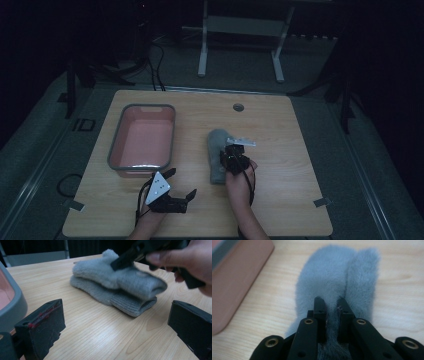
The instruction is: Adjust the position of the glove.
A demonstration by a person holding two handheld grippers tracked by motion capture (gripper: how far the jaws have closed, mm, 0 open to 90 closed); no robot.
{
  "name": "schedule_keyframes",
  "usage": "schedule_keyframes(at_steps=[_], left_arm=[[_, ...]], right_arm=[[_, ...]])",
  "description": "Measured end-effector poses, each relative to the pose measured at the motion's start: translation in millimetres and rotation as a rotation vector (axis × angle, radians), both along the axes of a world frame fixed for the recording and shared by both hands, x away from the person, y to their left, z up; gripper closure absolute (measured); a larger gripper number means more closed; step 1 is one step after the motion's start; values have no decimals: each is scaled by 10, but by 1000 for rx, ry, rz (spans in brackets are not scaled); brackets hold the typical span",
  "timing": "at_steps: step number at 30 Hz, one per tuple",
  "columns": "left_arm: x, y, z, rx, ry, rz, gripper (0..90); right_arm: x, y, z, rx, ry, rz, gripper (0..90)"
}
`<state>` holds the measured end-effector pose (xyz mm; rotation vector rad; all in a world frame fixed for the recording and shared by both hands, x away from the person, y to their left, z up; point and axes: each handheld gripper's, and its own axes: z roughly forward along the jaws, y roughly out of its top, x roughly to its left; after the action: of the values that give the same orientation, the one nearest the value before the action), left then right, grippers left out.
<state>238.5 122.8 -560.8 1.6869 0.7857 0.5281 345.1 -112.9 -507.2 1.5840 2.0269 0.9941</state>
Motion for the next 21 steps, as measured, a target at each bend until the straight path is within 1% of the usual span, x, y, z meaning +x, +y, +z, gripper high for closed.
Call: schedule_keyframes(at_steps=[2, 5, 8, 10, 12, 14, 16, 17, 18, 19, 20, 21], left_arm=[[1, -10, 0, 3, -2, -2, 13], [3, -18, -4, 3, -1, -5, 13], [8, -20, -7, -7, 3, -5, 12], [9, -18, -9, -10, 8, -3, 13], [11, -14, -8, -15, 9, -4, 12], [11, -13, -5, -21, 9, -2, 12], [12, -14, -6, -20, 6, -2, 13], [12, -14, -6, -20, 6, -2, 12], [12, -12, -4, -28, 5, -9, 12], [11, -8, 0, -41, 1, -14, 12], [12, -9, 6, -49, 0, -11, 13], [14, -11, 11, -47, 5, -8, 13]], right_arm=[[2, 29, -61, -18, 3, 4, 808], [14, 43, -122, -21, 9, 13, 779], [29, 26, -189, -10, 18, 13, 744], [32, 16, -197, 5, 22, 21, 717], [35, 1, -178, 18, 28, 30, 688], [33, -40, -135, 52, 31, 33, 652], [17, -81, -65, 57, 10, 38, 596], [14, -104, -27, 64, 7, 43, 561], [1, -138, 24, 68, -19, 60, 515], [-1, -156, 53, 59, -33, 79, 493], [6, -174, 86, 52, -29, 101, 468], [17, -192, 115, 51, -23, 125, 447]])
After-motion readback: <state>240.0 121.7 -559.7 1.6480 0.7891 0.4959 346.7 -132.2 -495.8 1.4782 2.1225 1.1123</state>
